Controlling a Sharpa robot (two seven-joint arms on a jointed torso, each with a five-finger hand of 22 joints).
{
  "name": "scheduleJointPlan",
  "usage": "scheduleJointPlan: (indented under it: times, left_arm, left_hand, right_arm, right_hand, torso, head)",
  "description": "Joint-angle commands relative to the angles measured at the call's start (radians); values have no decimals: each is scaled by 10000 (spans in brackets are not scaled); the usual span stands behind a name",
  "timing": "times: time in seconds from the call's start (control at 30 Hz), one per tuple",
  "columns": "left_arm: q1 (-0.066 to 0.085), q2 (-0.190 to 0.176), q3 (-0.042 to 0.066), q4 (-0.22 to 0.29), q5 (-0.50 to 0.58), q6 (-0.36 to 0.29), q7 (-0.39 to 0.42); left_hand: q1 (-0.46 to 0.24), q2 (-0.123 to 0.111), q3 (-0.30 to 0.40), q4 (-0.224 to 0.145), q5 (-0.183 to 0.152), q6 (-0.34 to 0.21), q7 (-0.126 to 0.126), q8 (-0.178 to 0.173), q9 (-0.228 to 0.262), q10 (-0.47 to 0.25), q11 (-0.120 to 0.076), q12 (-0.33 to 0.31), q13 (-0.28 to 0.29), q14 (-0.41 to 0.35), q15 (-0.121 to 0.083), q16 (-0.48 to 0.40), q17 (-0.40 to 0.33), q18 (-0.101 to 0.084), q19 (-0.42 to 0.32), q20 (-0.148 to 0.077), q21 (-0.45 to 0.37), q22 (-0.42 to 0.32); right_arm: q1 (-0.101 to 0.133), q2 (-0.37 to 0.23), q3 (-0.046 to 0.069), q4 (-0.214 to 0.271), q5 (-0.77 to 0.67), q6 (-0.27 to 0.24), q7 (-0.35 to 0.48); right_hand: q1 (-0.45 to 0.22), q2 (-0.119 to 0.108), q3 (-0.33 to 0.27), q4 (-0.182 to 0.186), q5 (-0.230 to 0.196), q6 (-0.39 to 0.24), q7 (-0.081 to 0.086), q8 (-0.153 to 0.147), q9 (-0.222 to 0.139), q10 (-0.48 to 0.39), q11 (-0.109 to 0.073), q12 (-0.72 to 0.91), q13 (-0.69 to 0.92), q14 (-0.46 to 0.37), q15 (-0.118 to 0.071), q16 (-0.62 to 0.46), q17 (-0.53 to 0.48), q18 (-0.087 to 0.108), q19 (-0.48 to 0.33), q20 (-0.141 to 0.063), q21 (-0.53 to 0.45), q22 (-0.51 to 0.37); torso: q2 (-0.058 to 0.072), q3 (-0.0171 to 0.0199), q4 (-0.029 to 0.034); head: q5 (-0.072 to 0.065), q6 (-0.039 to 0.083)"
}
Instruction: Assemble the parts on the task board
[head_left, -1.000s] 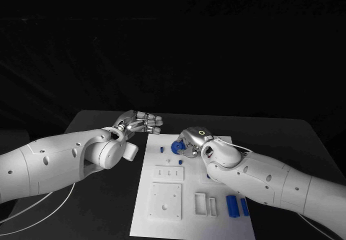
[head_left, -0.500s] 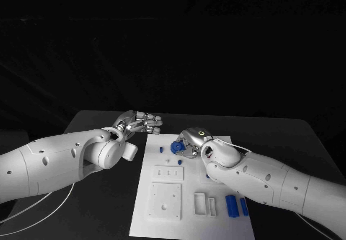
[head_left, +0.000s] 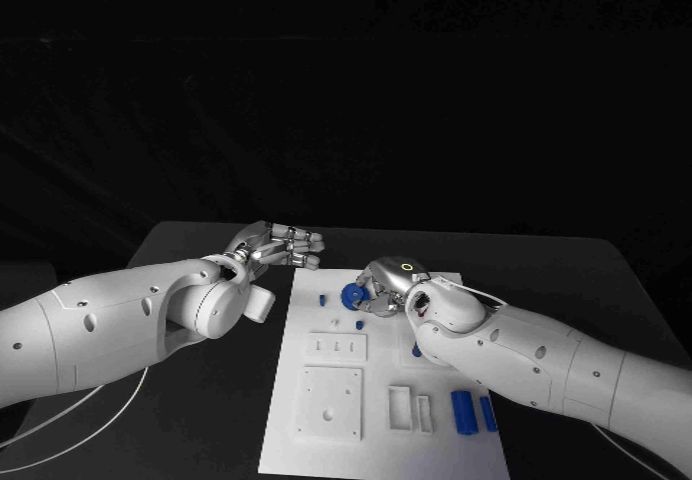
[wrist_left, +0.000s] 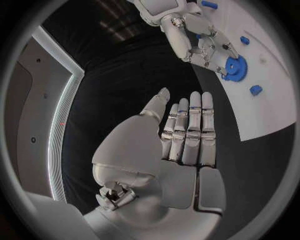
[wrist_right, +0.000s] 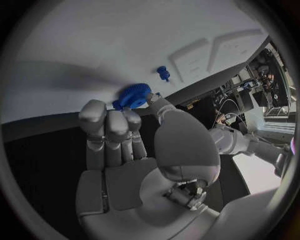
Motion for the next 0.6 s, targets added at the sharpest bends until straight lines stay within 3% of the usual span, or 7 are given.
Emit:
scheduleJointPlan:
  times: [0.03, 0.43, 0.6]
  left_arm:
    - [11, 20, 10, 6, -26, 167, -7]
    - [10, -4, 9, 1, -26, 159, -8]
    - [10, -16, 9, 5, -26, 153, -2]
  left_hand:
    - [-35, 17, 51, 3, 45, -71, 9, -36, 11, -43, 4, -22, -5, -61, 25, -65, -11, 51, 93, 4, -20, -11]
    - [-33, 16, 57, 2, 47, -71, 9, -36, 11, -45, 5, -22, -5, -61, 25, -66, -11, 51, 93, 3, -19, -11]
    - [-33, 16, 57, 2, 47, -71, 9, -36, 11, -45, 5, -22, -5, -61, 25, -66, -11, 51, 93, 3, -19, -11]
  right_arm:
    - [-11, -46, -8, 103, 293, 98, 91]
    - [-37, -326, -8, 202, 464, 278, 1]
    - [-105, -477, -7, 308, 489, 97, 26]
  right_hand:
    - [-110, -20, 145, -65, 3, 65, -8, 44, -6, -32, -27, 60, 7, -15, 33, 32, 9, 47, 249, 32, 37, 1023]
    - [-180, -20, 161, -58, 11, 97, -18, 47, -5, -33, -33, 53, 6, -17, 31, 20, -5, 51, 245, 32, 19, 1018]
    - [-145, -7, 267, -98, -69, 158, -31, 46, -6, -19, -44, 71, 21, -13, 23, 25, -3, 39, 246, 22, 24, 1019]
  torso:
    - [-1, 1, -5]
    - [-4, 2, -9]
    - [-4, 12, -15]
  head:
    - [2, 1]
    - [13, 4]
    - [7, 22]
